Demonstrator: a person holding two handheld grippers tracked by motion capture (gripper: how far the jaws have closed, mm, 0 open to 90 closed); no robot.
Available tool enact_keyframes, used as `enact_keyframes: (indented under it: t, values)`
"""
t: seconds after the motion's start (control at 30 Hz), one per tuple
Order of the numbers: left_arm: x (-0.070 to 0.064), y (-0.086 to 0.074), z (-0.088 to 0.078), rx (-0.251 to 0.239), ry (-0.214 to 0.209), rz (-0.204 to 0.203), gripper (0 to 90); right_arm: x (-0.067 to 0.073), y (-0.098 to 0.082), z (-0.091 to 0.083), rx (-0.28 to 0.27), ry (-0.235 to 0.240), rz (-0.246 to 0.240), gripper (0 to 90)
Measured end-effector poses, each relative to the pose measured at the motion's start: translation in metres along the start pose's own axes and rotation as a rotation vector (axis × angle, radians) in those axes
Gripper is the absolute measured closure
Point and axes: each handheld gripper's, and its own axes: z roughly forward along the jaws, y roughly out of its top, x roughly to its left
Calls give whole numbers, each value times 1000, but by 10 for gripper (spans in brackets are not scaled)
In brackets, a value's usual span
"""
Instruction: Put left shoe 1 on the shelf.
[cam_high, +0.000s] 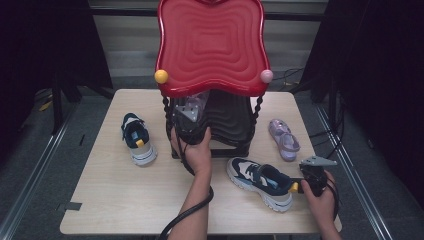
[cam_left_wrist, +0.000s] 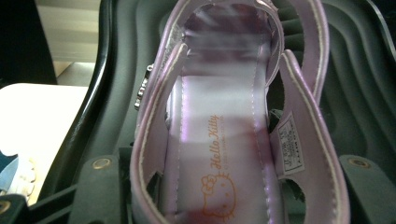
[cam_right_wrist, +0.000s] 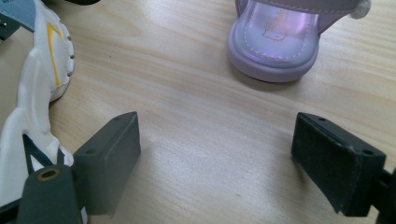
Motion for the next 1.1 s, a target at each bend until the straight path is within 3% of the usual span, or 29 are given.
enact_keyframes:
  t: [0.2,0.47,0.67,0.8,1.1]
  values:
    - [-1,1,7,-12,43,-23,375,0,0,0,1,0,-1,151]
    - [-9,-3,15,2,79,-7,367,0,0,0,1,0,1,152]
    - [-13,-5,14,22,48,65,305,0,0,0,1,0,0,151]
    - [-12,-5,14,40,17,60,272,0,0,0,1,0,0,151]
    - [-9,-2,12,58,-24,96,238,0,0,0,1,1,0,151]
